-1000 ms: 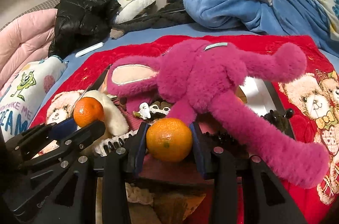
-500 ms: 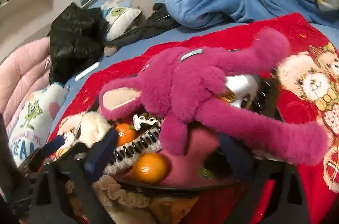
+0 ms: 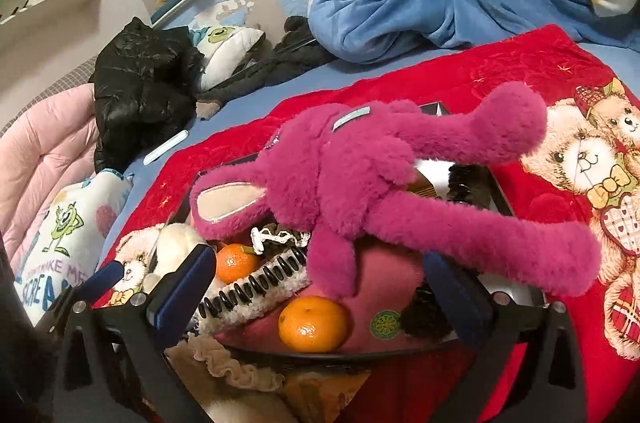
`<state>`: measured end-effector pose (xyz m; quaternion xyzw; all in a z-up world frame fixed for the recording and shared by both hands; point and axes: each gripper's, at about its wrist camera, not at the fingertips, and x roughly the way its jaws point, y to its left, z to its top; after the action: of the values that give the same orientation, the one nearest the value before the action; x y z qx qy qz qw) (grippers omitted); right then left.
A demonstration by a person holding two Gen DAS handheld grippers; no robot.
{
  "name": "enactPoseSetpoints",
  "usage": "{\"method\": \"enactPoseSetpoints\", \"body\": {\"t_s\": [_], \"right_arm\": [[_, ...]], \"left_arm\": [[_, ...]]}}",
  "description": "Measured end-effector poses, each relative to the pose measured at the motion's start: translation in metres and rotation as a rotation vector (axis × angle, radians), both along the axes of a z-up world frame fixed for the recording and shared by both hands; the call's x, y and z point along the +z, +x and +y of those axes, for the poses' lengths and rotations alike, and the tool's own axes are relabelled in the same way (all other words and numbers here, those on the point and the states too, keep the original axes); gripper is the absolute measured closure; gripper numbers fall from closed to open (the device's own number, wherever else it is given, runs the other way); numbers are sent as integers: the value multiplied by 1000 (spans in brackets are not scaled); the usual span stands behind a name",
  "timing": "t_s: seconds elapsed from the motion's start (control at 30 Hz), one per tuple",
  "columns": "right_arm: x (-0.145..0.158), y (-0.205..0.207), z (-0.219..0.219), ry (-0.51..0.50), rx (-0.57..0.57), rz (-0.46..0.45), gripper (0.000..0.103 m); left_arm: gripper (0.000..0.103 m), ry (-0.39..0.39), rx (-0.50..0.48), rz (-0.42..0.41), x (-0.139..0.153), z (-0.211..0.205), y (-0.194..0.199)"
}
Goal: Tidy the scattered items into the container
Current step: 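Open both grippers to drop the oranges into the black box, then lift both grippers up away from the box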
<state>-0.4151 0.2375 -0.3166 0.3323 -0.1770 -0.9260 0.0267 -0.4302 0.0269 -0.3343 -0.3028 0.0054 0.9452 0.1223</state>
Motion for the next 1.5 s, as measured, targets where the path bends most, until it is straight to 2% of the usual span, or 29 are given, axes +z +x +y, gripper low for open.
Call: {"method": "enactPoseSetpoints", "body": {"t_s": [0.27, 0.4, 0.67, 0.97, 1.07, 1.17, 1.23, 1.33, 1.5], "right_arm": [[4, 3, -1, 11, 7, 22, 0], [5, 4, 4, -27, 6, 37, 0], [14, 11, 8, -38, -19, 86, 0], [22, 17, 2, 48, -47, 103, 0], [27, 19, 0, 74, -47, 91, 0], [43, 25, -3, 105, -46, 83, 0], [57, 33, -5, 116, -52, 102, 0], [84, 42, -9, 120, -25, 133, 0], [127, 63, -18, 137, -7, 158, 0]], "left_arm": [[0, -25, 9, 5, -3, 1, 2], [0, -9, 7, 17, -1, -1, 4], [0, 5, 30, 4, 1, -10, 2], [0, -7, 23, 7, 5, -6, 5], [0, 2, 44, 21, 19, -6, 11], [0, 88, 27, 29, 46, -9, 21], [0, 86, 6, 37, 59, -6, 30], [0, 40, 5, 68, 86, -3, 45], [0, 79, 19, 71, 121, -16, 71]]}}
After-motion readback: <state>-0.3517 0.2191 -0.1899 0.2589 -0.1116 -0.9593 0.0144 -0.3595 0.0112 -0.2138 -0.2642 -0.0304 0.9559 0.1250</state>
